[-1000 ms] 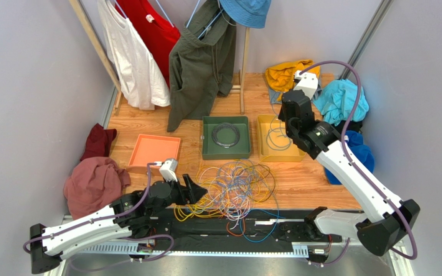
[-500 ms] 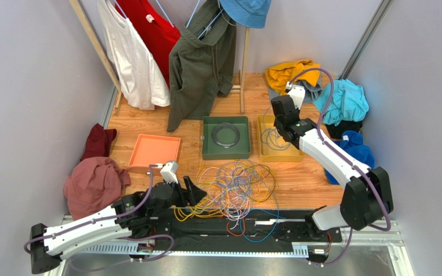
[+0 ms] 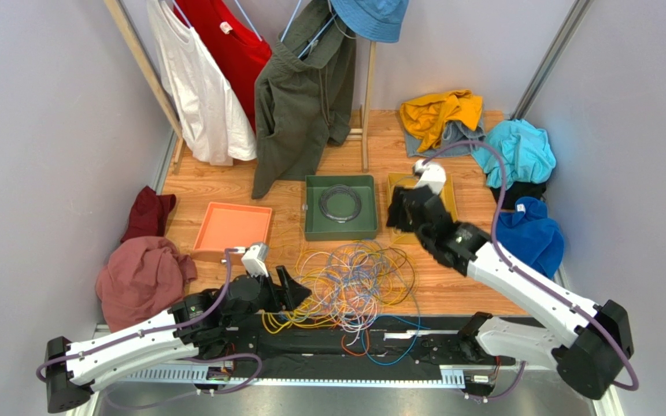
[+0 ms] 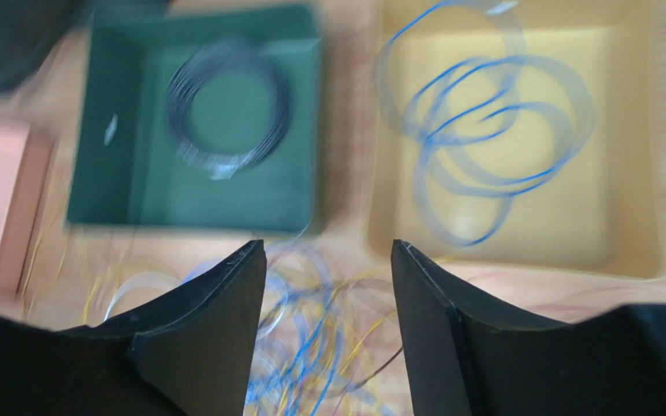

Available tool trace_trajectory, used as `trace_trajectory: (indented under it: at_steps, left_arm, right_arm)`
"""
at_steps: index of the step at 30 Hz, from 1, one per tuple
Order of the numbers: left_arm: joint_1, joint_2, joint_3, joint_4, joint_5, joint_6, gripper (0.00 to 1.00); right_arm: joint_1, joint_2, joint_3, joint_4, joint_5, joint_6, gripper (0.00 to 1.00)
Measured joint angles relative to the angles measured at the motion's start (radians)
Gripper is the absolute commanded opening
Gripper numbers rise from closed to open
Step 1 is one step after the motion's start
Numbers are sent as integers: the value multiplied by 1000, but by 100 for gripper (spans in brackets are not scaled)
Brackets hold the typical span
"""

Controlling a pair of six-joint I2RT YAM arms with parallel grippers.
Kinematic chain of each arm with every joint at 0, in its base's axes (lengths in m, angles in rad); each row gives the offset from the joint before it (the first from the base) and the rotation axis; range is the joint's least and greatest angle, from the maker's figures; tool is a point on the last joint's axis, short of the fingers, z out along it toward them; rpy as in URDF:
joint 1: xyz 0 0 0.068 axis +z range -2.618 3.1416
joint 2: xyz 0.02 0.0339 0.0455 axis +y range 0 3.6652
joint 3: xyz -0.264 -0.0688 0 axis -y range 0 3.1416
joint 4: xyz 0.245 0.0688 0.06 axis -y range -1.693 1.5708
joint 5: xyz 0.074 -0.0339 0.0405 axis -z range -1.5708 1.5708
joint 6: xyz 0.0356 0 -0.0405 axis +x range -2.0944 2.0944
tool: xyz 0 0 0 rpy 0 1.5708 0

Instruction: Untangle the cables

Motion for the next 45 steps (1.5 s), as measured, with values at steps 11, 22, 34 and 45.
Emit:
trace_trajectory:
  at_steps: [11, 22, 34, 45]
  left_arm:
    - [0, 9, 0, -2, 2, -11, 85]
    - [0, 56, -5, 1, 5, -28, 84]
    - [0, 62, -8, 2, 5, -31, 84]
    - [0, 6, 98, -84, -61, 31, 84]
  right_arm:
    - [375, -67, -365, 53, -34, 114, 55]
    - [486, 58, -409, 179, -14, 177, 25]
    - [558, -19, -347, 72, 67, 179, 0]
    - [671, -235, 254, -131, 192, -6, 0]
